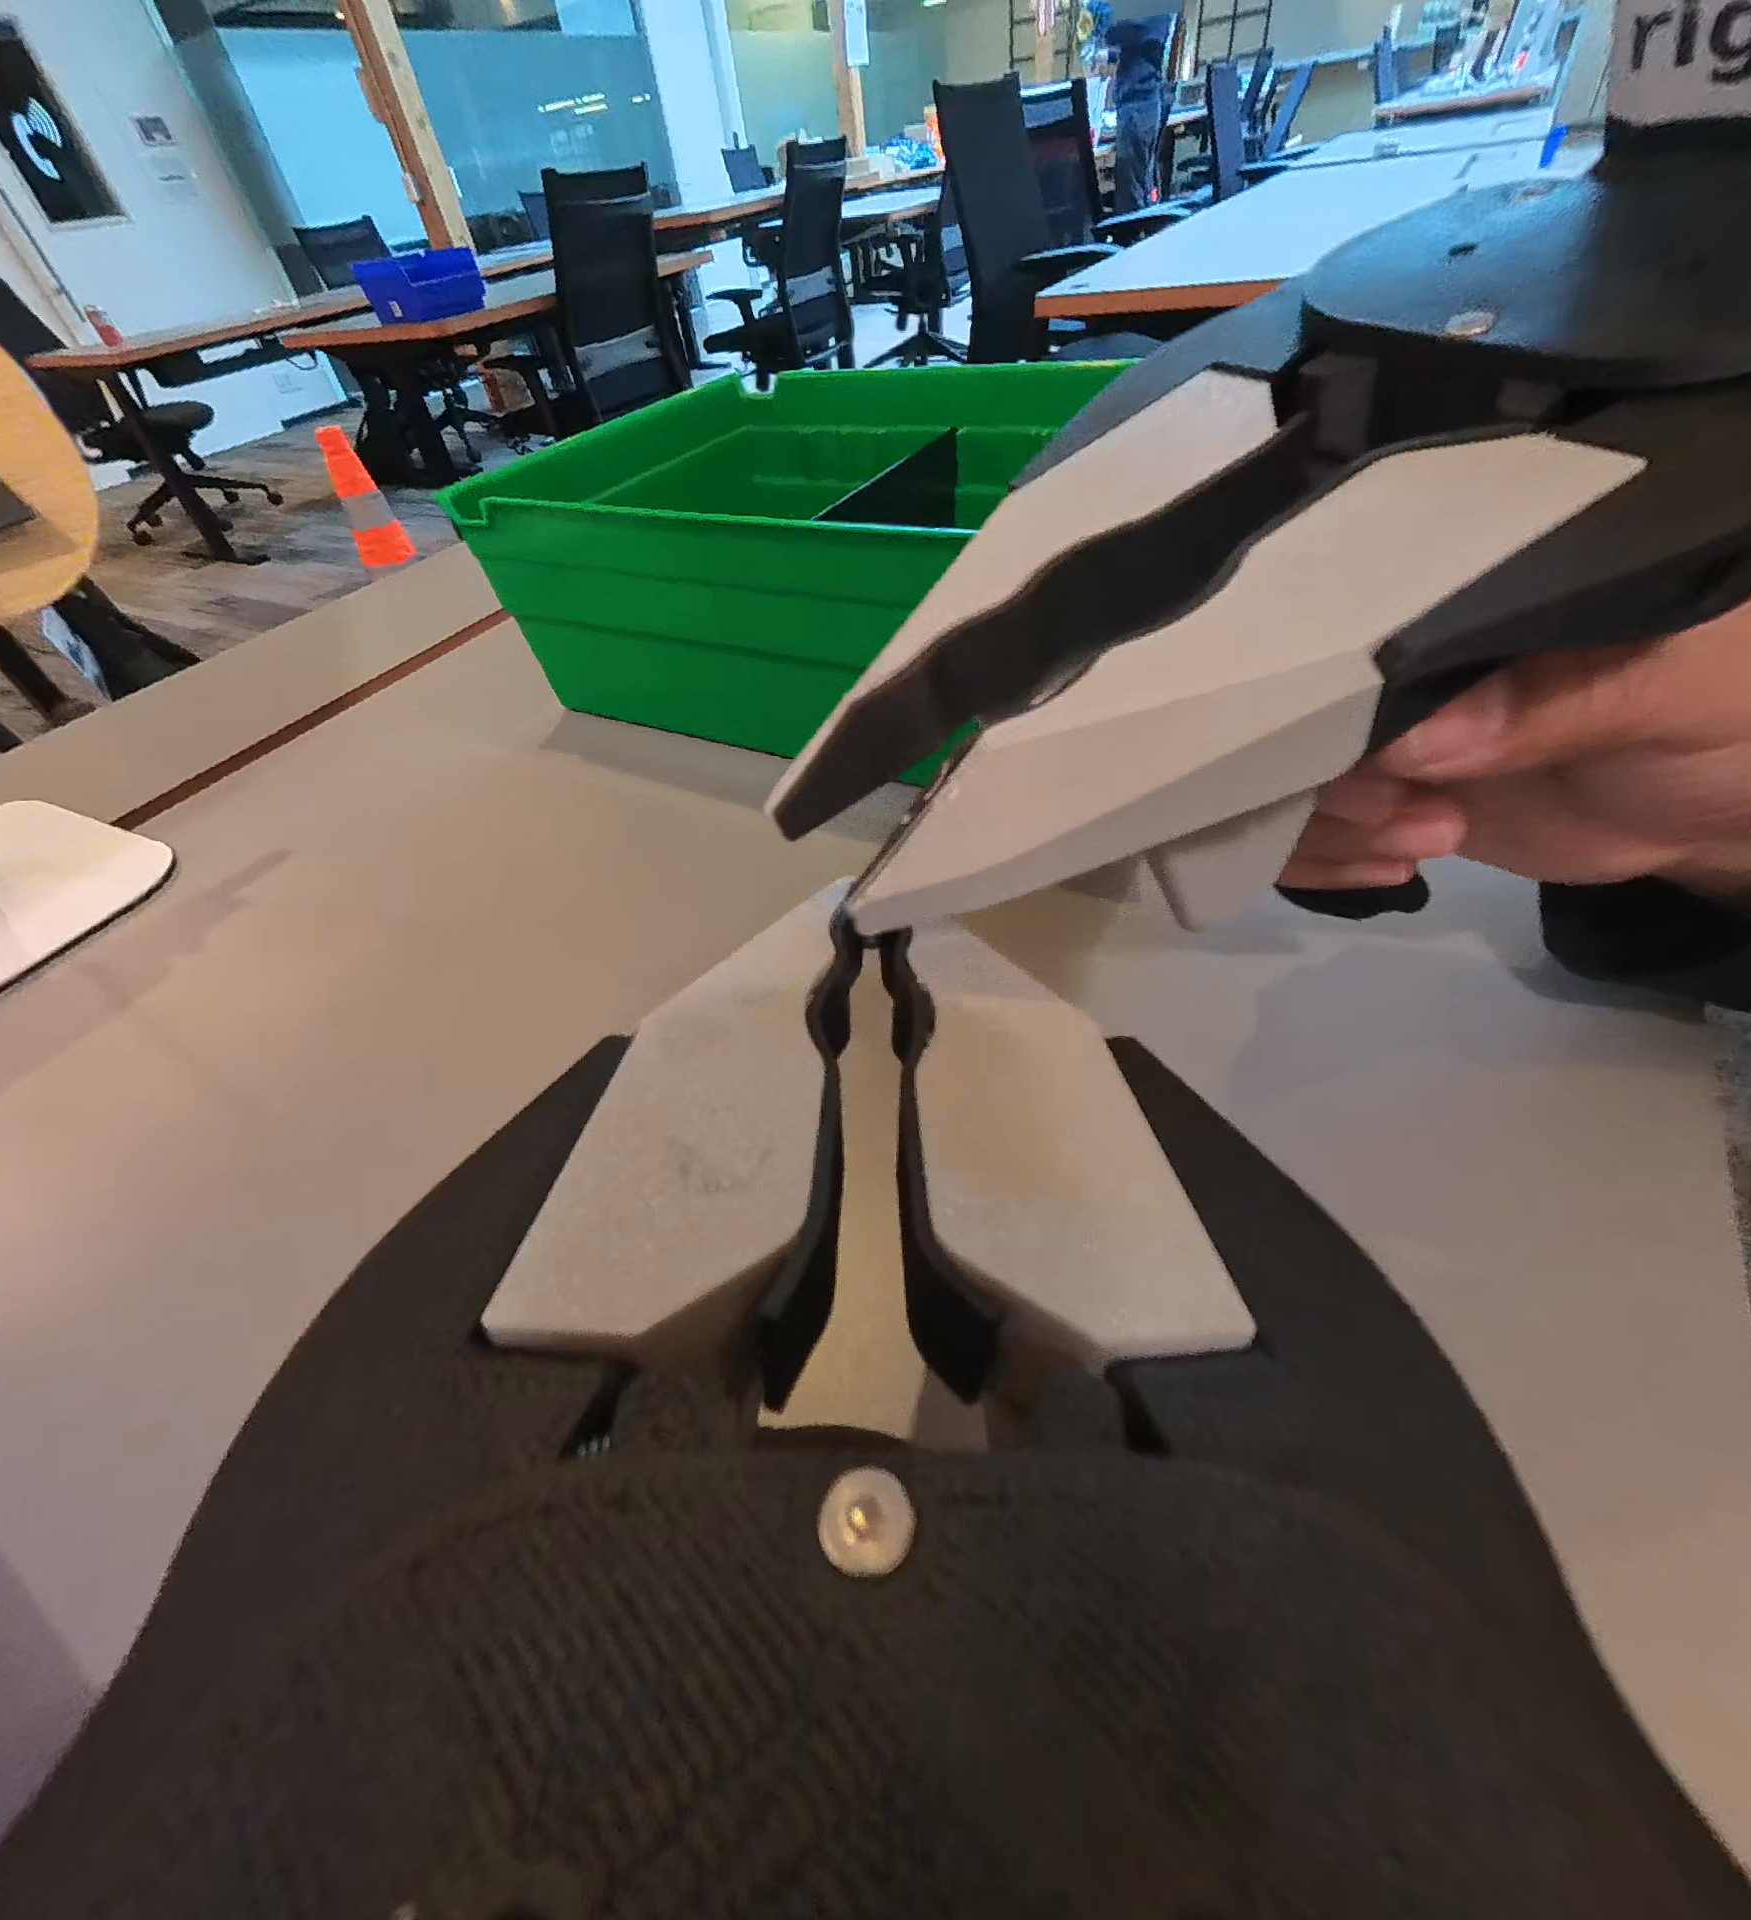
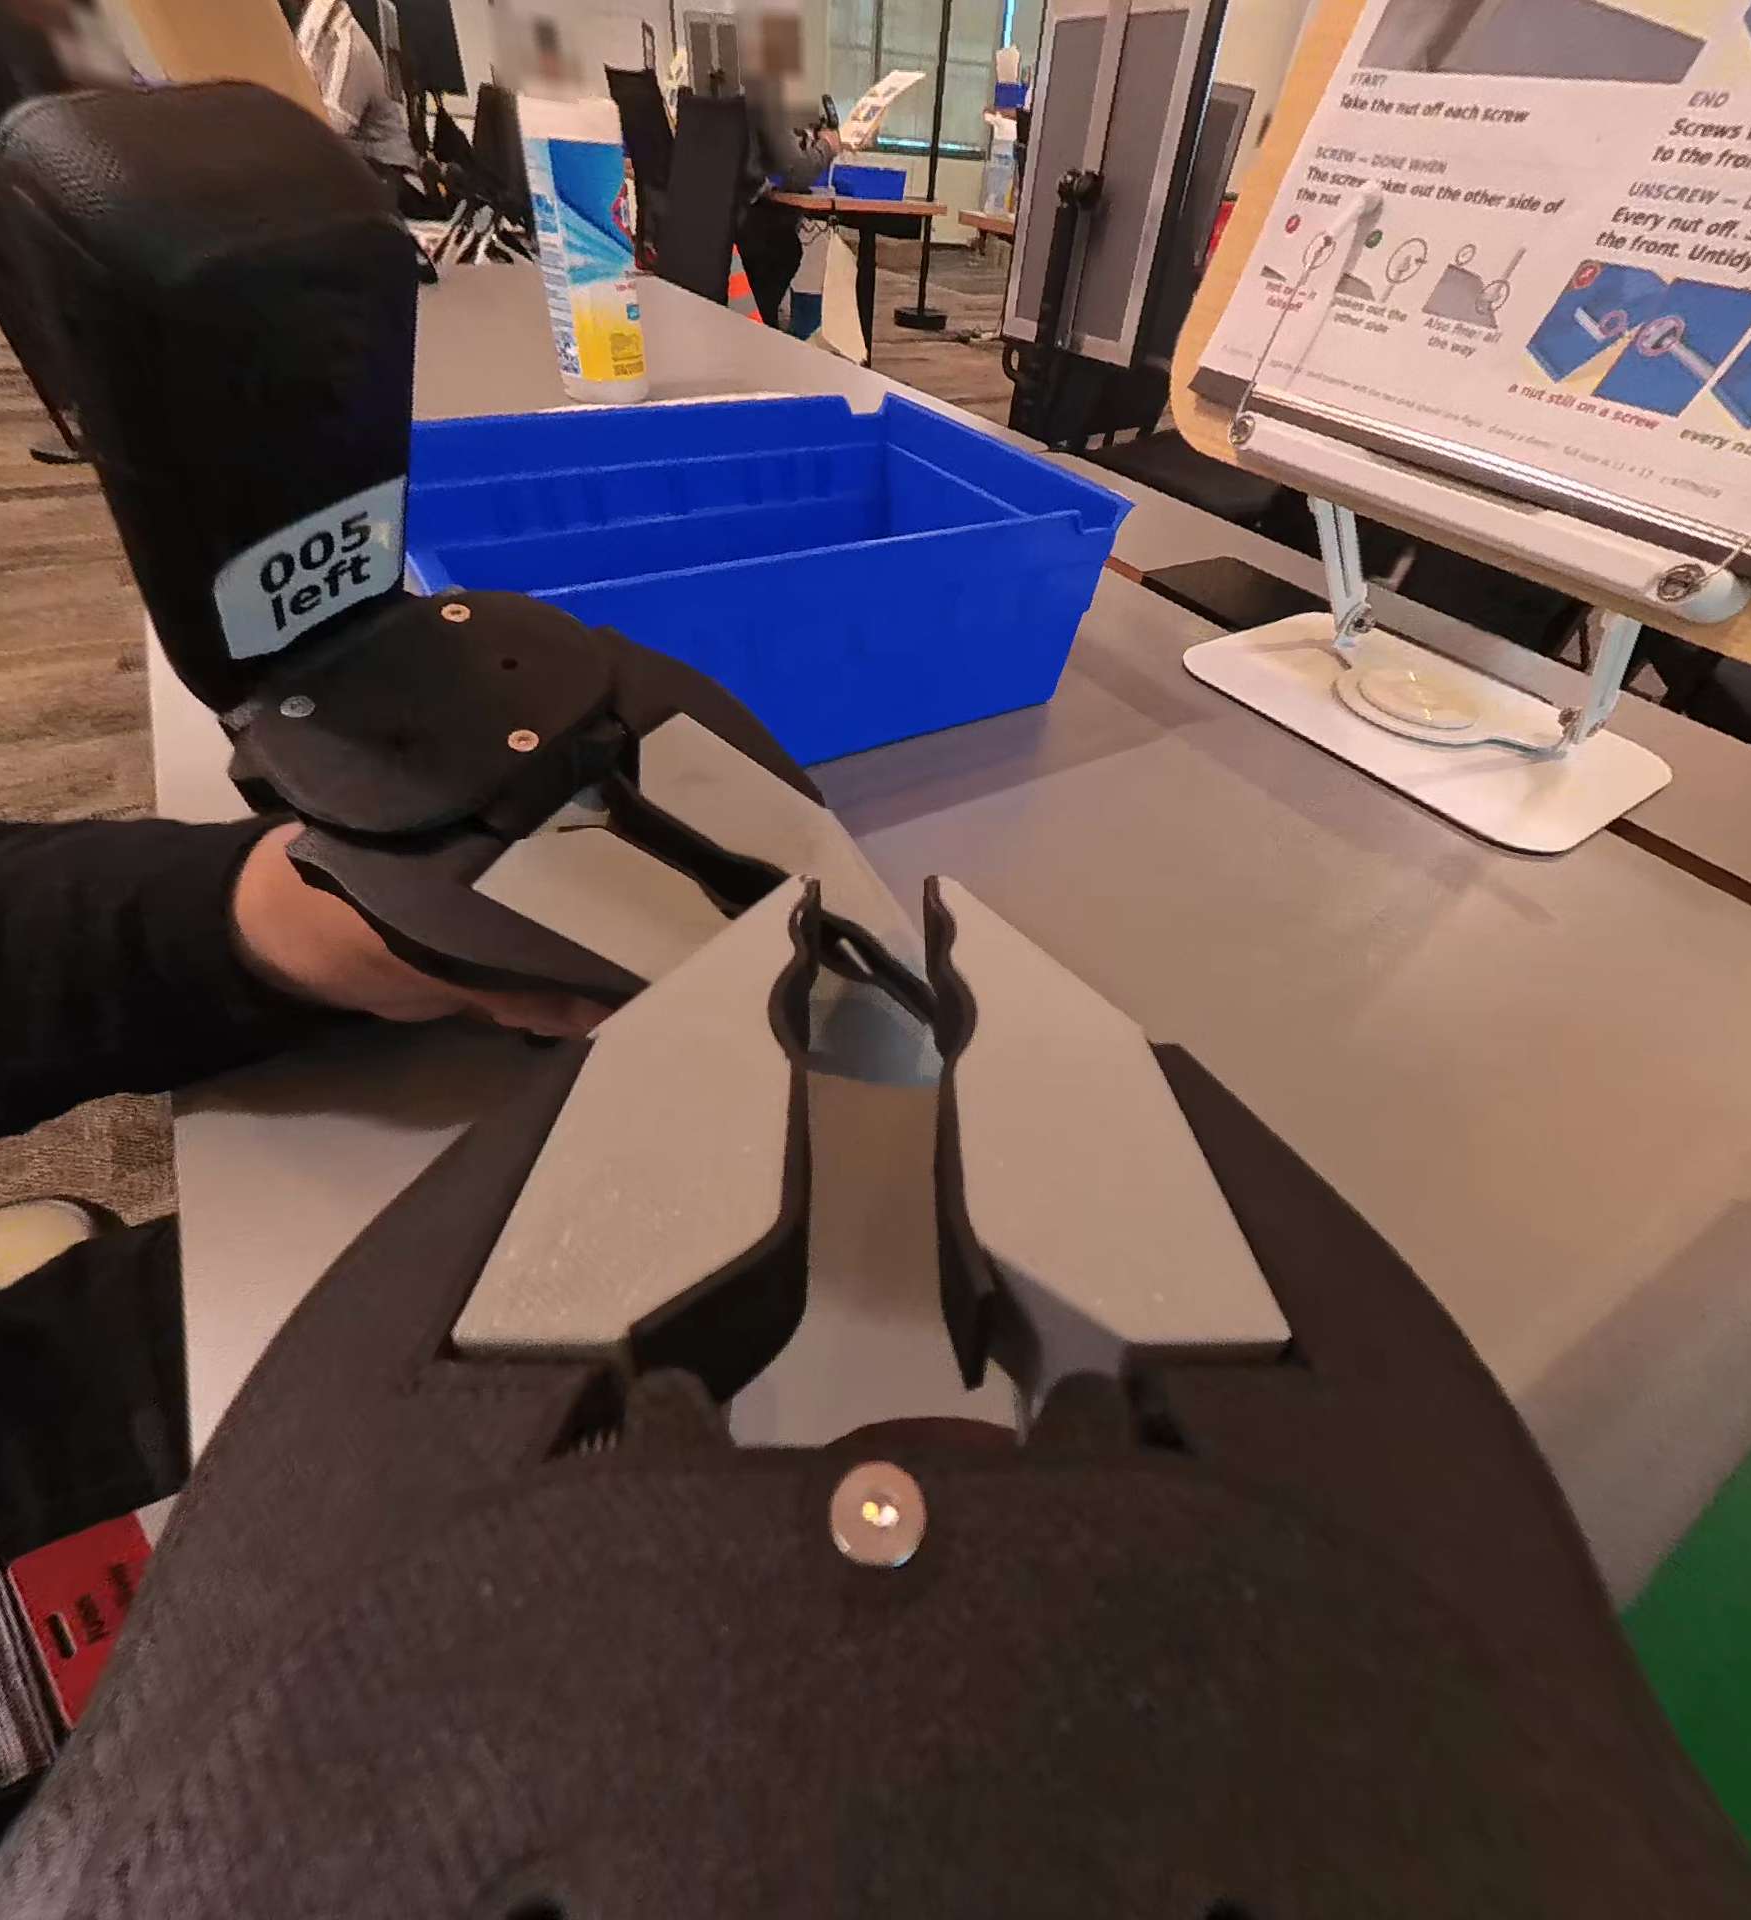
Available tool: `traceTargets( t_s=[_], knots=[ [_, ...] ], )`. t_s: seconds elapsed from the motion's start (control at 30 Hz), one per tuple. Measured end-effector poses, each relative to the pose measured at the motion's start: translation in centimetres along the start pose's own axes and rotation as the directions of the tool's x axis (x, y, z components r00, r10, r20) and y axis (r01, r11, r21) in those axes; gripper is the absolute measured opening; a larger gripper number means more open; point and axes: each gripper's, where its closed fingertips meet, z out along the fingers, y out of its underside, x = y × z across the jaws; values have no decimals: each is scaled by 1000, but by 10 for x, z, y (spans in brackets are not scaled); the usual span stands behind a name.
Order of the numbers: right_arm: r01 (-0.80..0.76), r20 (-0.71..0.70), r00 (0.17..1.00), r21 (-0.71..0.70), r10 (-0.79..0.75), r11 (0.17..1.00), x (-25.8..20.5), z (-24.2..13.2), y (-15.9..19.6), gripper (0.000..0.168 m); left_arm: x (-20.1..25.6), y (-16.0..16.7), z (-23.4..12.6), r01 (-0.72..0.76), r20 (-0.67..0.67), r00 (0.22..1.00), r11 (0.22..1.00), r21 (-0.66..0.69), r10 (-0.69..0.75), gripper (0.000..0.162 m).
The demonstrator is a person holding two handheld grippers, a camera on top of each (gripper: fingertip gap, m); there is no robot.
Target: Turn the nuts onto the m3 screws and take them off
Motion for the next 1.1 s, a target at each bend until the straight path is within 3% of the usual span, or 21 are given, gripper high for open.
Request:
traceTargets(
  t_s=[0.3, 0.33, 0.4, 0.47, 0.7, 1.1],
  knots=[
    [91, -71, 991, -230, -110, 969, 9, -2, 22, 29, 1, 16, 8, -154, 62, 985, 981, -114, 162, 0],
    [102, -85, 988, -245, -127, 964, 11, -4, 23, 28, 1, 16, 8, -154, 63, 985, 981, -115, 162, 0],
    [141, -161, 969, -273, -190, 952, 24, -9, 23, 11, 2, 15, 7, -149, 57, 986, 983, -107, 156, 0],
    [167, -198, 952, -308, -234, 937, 32, -14, 29, 10, 2, 11, 6, -138, 56, 988, 987, -85, 143, 0],
    [76, -133, 985, -226, -108, 971, 18, -13, 18, 17, 2, 15, 7, -146, 54, 987, 983, -109, 153, 0],
    [105, -129, 979, -336, -156, 936, 14, -6, 27, 24, 0, 20, 9, -184, 78, 978, 973, -143, 196, 0]
  ],
)
